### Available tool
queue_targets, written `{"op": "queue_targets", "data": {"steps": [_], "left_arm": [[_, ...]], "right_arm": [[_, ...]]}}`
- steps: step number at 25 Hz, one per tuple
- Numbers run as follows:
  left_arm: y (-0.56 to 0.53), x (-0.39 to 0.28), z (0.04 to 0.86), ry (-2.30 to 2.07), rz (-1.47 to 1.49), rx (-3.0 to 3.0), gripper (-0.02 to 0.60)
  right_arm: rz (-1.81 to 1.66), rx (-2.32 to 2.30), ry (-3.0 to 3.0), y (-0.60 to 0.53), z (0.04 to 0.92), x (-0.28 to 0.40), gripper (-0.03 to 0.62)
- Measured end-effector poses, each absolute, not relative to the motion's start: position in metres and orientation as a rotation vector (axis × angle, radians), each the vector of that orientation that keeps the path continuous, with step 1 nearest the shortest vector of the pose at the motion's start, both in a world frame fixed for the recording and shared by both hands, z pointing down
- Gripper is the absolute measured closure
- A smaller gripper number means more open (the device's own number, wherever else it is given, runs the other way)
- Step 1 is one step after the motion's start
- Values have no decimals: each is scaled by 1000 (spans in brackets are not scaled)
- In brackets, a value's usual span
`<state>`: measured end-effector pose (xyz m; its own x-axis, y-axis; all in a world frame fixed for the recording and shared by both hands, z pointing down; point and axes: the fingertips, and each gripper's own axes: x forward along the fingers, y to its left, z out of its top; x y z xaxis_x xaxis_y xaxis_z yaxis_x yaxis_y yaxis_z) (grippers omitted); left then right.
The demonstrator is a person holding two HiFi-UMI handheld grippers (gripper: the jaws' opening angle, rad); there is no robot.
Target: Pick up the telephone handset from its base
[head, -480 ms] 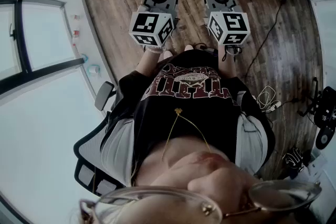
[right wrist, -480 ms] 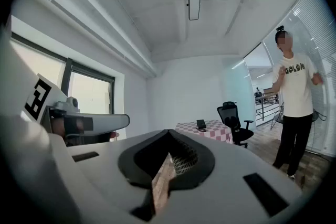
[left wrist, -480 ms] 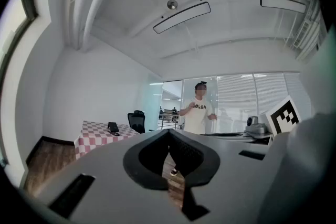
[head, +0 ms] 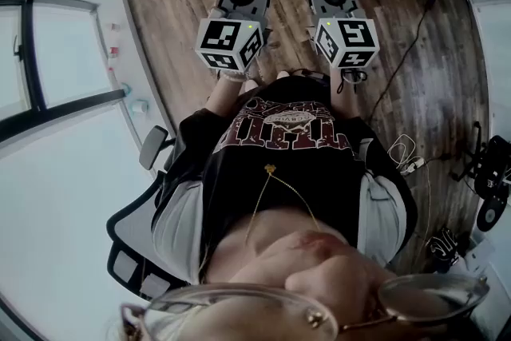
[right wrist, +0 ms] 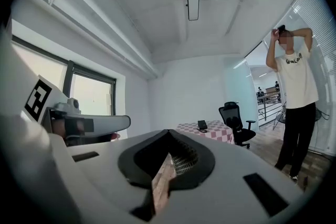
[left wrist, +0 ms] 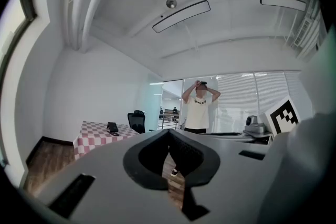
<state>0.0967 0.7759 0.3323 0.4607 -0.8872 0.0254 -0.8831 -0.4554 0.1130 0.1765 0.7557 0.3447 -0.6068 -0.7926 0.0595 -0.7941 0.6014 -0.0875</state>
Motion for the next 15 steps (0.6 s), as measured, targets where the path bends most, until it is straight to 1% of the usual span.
{"op": "queue_targets", "data": {"steps": [15], "left_arm": [[764, 122, 331, -1632, -74, 2547, 572]], "right_arm": [[191, 1338, -2843, 742, 343, 210, 577]]}}
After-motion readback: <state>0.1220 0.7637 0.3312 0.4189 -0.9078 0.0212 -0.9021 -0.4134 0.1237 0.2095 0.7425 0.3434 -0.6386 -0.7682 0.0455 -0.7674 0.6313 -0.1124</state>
